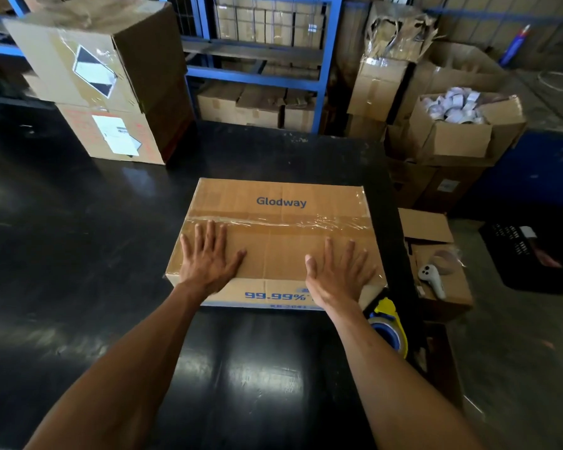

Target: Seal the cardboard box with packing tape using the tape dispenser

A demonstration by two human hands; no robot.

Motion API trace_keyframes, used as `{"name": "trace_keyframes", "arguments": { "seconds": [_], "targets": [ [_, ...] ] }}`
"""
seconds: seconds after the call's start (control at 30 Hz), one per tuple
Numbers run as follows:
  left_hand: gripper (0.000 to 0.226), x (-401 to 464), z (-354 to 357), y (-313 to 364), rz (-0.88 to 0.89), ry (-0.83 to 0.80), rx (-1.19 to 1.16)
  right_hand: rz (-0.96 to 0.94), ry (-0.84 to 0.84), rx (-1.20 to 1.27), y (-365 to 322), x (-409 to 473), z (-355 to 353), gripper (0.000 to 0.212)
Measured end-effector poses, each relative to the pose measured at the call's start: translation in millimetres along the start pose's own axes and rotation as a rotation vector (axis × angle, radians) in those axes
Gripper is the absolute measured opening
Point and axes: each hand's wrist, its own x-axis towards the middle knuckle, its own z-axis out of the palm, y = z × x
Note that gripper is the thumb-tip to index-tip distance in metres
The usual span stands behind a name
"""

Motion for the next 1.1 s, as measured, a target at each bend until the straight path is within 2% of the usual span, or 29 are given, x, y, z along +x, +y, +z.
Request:
{"name": "trace_keyframes", "arguments": {
  "seconds": [0.47,0.77,0.9,1.03,1.1],
  "targets": [
    [0.102,8.9,-2.3,-5.8,0.056,-0.023,0.012,0.046,0.014,0.032,-4.3,-13.2,0.5,0.075],
    [0.096,11.6,-2.7,-7.0,0.072,-0.048,0.055,0.062,-0.094,0.031,-5.1,-12.1,-2.9,0.074],
    [0.098,12.4,-9.3,-6.5,0.093,-0.109,0.050,0.009,-0.122,0.240,9.3,-9.7,-8.0,0.075],
    [0.094,13.2,-18.2,-5.3,0.089,-0.163,-0.004,-0.114,0.170,0.697,40.2,-66.2,-4.2,0.063],
    [0.093,7.9,-23.1,-2.7,0.094,-0.088,0.003,-0.099,0.242,0.833,59.8,-123.8,16.6,0.057]
  ]
}}
